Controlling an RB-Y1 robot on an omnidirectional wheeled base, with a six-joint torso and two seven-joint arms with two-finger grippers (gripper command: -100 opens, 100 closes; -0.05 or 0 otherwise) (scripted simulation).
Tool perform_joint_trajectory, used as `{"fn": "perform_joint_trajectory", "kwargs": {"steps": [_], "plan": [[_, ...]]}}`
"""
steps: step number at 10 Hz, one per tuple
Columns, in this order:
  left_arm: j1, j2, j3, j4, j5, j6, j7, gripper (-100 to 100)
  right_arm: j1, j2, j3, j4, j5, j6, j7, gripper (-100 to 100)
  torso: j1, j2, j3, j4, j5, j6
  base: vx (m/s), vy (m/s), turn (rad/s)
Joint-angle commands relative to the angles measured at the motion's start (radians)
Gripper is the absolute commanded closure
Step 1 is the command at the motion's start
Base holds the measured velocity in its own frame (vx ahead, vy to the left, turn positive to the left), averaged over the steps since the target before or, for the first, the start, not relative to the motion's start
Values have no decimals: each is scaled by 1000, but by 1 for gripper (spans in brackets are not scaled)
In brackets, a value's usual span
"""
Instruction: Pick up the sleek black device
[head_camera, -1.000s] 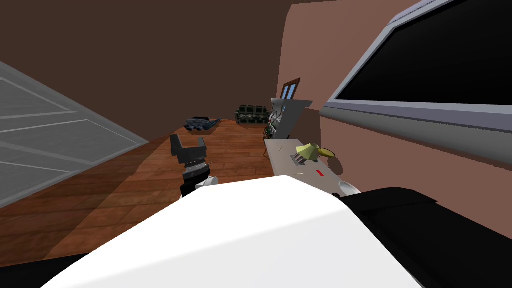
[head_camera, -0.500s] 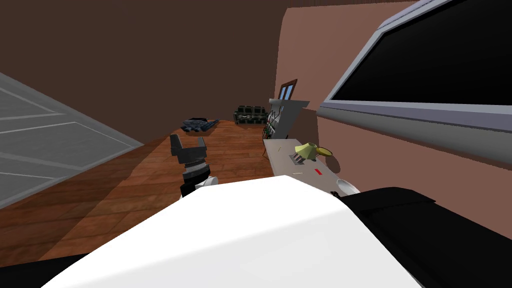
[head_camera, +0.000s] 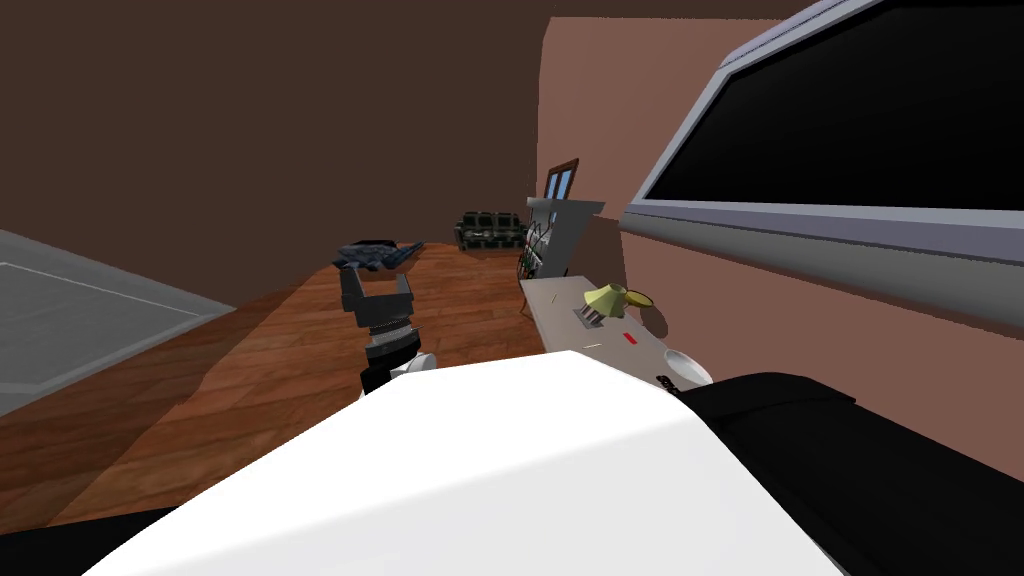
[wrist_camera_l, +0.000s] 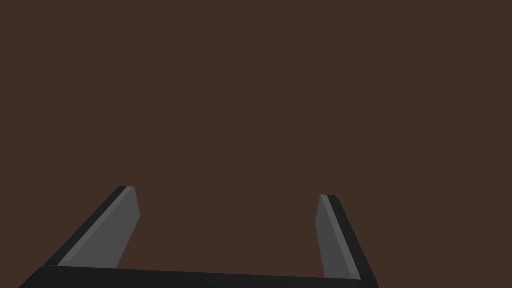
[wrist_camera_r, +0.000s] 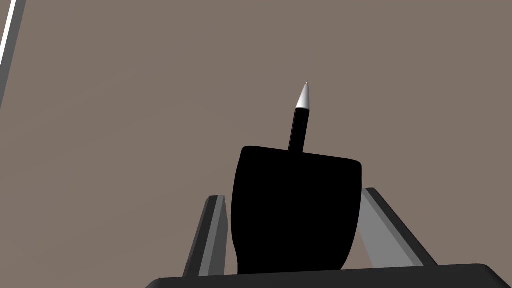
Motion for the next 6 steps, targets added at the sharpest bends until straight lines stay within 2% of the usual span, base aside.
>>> {"fn": "perform_joint_trajectory", "kwargs": {"steps": [1, 4, 5, 6], "plan": [[0, 0, 0, 0, 0, 0, 0, 0, 28, -10, 15, -39, -1, 5, 6, 100, 0, 0, 0, 0, 0, 0, 116, 22, -211], [0, 0, 0, 0, 0, 0, 0, 0, 80, -26, 29, -111, 9, 20, 20, 100, 2, -1, 0, 0, 0, 0, 112, 29, -202], [0, 0, 0, 0, 0, 0, 0, 0, 69, -22, 24, -96, 8, 17, 17, 100, 2, -1, -1, 0, 0, 0, 49, 14, -44], [0, 0, 0, 0, 0, 0, 0, 0, 70, -21, 24, -97, 9, 19, 19, 0, 1, 1, 1, 1, 0, -1, 8, 4, 8]]}}
